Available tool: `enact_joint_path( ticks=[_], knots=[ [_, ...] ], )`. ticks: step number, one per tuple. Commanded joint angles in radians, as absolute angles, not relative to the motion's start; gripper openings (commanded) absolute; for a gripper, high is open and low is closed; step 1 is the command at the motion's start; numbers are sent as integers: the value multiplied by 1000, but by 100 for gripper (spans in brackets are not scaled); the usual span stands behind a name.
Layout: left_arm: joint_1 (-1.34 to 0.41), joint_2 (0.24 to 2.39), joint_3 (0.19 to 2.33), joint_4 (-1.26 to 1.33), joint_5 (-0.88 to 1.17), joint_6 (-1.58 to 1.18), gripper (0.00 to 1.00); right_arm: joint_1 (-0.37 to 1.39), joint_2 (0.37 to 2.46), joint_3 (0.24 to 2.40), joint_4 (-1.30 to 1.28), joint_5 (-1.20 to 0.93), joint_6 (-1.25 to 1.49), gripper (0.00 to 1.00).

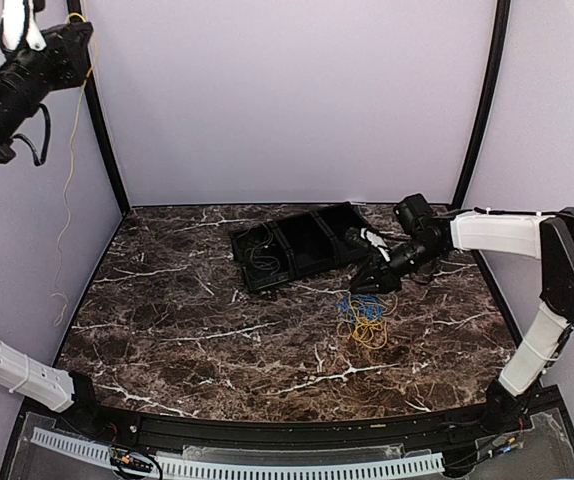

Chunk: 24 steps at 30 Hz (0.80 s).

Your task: Untangle the cables

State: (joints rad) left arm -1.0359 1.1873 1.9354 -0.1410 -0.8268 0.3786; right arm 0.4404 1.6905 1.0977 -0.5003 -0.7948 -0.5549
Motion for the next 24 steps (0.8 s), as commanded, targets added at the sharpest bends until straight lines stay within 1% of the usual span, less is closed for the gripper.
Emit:
enact_joint_path(
  ticks=[1,4,8,12,14,17,22,24],
  knots=[
    [-1034,1205,1796,-218,-798,204,0,446,1665,1159,-585,-839,-598,29],
    [-1034,1181,1679,-230,-778,99,0,446,1654,1202,-594,-824,-581,34],
    [-1035,1152,1624,-259,-750,35,0,444,1655,1263,-555,-737,-528,36],
    [-1034,1164,1705,-306,-712,68,0,439,1680,1311,-468,-616,-471,37],
    [-1034,1175,1756,-308,-671,89,0,429,1717,1356,-425,-515,-439,38],
    [-1034,1206,1826,-323,-594,110,0,395,1800,1447,-388,-434,-376,38],
    [-1034,1250,1831,-354,-507,87,0,320,1941,1591,-337,-342,-260,39],
    [-1034,1257,1816,-364,-458,70,0,289,2007,1639,-321,-338,-237,41]
  ],
)
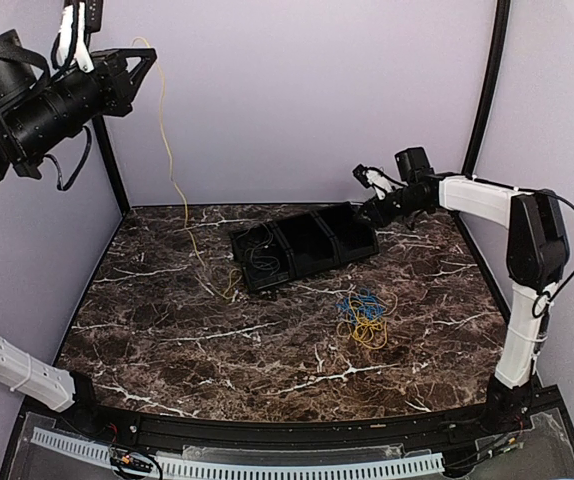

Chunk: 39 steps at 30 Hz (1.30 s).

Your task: Untangle the cables

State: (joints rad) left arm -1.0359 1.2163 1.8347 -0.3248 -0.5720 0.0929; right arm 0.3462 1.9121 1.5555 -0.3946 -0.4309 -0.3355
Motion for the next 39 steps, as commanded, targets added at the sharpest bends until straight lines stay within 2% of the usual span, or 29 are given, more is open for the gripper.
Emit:
enact_joint_path(
  ticks=[1,7,12,17,21,26,30,36,39],
  knots=[
    [-1035,1258,1802,-364,-429,57,0,278,2037,1662,-315,-343,-231,43],
    [-1034,1261,1758,-353,-298,7,0,255,2192,1791,-344,-338,-235,46],
    [-1034,1262,1775,-341,-173,-33,0,256,2210,1782,-352,-418,-212,44],
    [-1035,1262,1817,-313,-75,-54,0,270,2147,1664,-355,-488,-217,36],
    [-1034,1262,1857,-282,-23,-79,0,289,2038,1524,-348,-515,-231,35],
    [-1034,1257,1858,-273,-20,-80,0,291,1899,1410,-341,-396,-249,43],
    [-1034,1221,1754,-258,-67,-95,0,321,1756,1315,-296,-322,-303,44],
    [-1034,1098,1492,-172,-125,-175,0,516,1699,1274,-482,-583,-579,42],
    [-1035,1060,1399,-163,-139,-215,0,618,1727,1245,-530,-593,-655,42]
  ],
)
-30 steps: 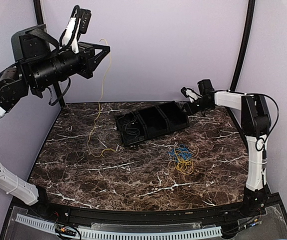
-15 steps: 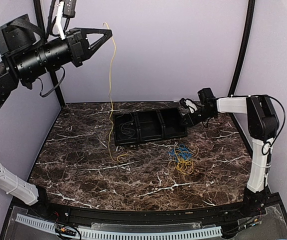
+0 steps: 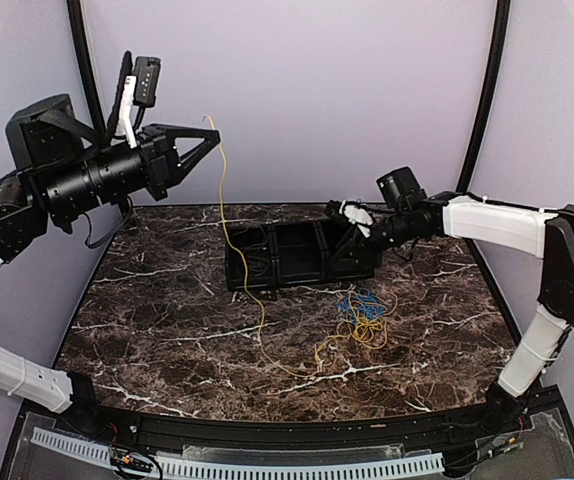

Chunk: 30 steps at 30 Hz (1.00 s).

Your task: Untangle the cables

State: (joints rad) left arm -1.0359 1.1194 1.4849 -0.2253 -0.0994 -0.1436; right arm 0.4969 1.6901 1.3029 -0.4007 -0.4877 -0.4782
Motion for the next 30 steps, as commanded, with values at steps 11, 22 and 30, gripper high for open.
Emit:
enact_joint_path(
  ticks=[11,22,30],
  knots=[
    [-1034,983,1266,-162,-173,-302,0,732,1769,1237,-680,-690,-743,46],
    [-1034,1006,1236,-155,-166,-299,0,751,1844,1243,-555,-617,-570,46],
    [-1035,990,1217,-159,-185,-300,0,763,1993,1357,-550,-662,-531,46]
  ],
)
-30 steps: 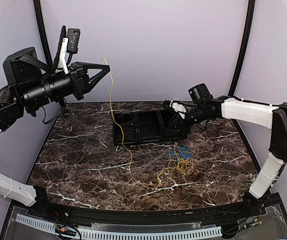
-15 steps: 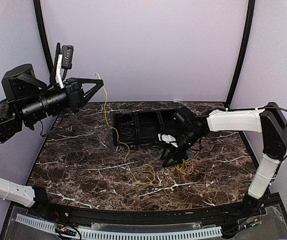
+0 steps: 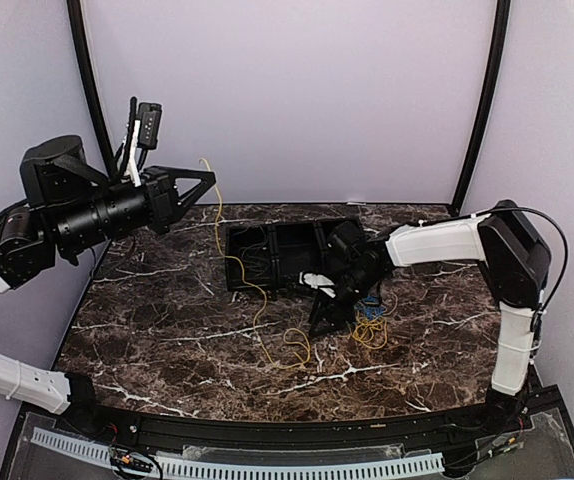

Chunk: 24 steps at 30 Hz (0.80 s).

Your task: Untangle the cables

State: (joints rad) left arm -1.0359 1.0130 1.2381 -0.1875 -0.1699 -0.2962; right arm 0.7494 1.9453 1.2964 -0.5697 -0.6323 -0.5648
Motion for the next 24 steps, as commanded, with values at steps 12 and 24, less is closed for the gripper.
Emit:
enact_joint_path(
  ticks=[12,24],
  knots=[
    [-1034,996,1184,-165,-212,-301,0,772,2114,1443,-577,-760,-507,24],
    [-1034,1037,1093,-202,-284,-324,0,768,1802,1418,-636,-725,-534,0]
  ],
)
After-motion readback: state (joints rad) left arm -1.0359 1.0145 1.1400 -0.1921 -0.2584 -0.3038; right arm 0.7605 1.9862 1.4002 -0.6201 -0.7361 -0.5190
